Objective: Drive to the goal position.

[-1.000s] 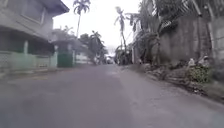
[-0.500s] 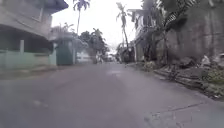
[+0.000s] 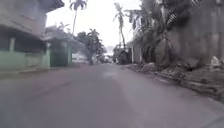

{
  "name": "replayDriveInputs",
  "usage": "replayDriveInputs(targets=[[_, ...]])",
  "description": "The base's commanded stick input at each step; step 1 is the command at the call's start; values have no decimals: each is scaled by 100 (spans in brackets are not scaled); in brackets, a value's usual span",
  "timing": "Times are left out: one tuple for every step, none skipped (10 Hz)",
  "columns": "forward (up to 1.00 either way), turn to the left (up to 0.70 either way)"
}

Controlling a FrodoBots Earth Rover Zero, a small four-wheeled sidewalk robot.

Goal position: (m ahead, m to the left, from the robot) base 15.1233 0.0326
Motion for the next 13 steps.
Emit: replayDriveInputs(targets=[[100, 0], [100, 0], [100, 0], [100, 0], [100, -7], [100, -38], [100, -40], [100, -40], [100, -22], [100, 0], [100, 0], [100, 0], [100, 0]])
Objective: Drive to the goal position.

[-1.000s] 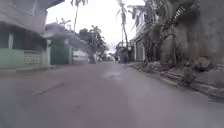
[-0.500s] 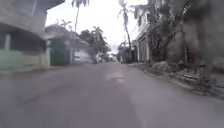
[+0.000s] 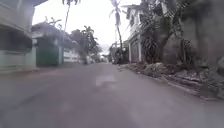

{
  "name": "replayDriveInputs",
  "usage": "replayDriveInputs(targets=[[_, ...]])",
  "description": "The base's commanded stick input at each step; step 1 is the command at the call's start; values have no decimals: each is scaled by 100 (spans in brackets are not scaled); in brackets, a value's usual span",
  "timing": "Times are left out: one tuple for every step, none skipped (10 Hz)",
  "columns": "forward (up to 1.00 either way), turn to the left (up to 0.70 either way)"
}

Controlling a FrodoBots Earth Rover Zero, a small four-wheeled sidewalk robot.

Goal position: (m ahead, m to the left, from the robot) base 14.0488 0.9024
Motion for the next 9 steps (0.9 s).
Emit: replayDriveInputs(targets=[[100, 0], [100, 0], [100, 0], [100, 0], [100, 0], [100, 0], [100, 0], [100, 0], [100, 0]])
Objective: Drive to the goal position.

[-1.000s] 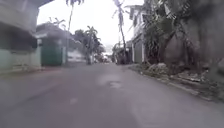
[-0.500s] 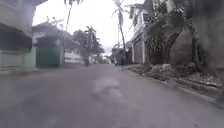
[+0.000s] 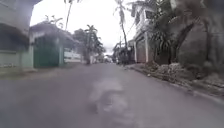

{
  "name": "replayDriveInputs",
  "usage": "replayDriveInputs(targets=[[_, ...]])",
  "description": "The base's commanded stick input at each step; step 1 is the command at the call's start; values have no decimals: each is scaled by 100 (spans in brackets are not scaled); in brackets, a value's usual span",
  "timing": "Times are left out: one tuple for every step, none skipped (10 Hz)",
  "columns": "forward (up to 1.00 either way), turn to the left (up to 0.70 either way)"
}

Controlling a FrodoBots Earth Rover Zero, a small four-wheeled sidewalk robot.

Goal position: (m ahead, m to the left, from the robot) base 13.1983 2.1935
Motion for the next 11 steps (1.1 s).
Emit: replayDriveInputs(targets=[[100, -16], [100, -36], [100, -40], [100, -40], [100, -37], [100, -15], [100, 0], [100, 0], [100, 0], [100, 0], [100, 0]])
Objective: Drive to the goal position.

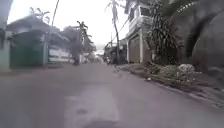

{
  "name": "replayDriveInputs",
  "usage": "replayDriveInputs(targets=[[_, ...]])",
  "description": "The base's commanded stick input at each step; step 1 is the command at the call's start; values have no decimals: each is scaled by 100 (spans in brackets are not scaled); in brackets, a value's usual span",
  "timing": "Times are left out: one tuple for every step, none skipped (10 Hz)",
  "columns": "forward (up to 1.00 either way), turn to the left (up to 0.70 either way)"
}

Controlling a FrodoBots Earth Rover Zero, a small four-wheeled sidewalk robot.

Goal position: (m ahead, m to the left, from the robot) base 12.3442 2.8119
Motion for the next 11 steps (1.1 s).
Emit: replayDriveInputs(targets=[[100, 0], [100, 0], [100, 0], [100, 0], [100, 0], [100, 0], [100, 0], [100, 0], [100, 0], [100, 0], [100, 0]])
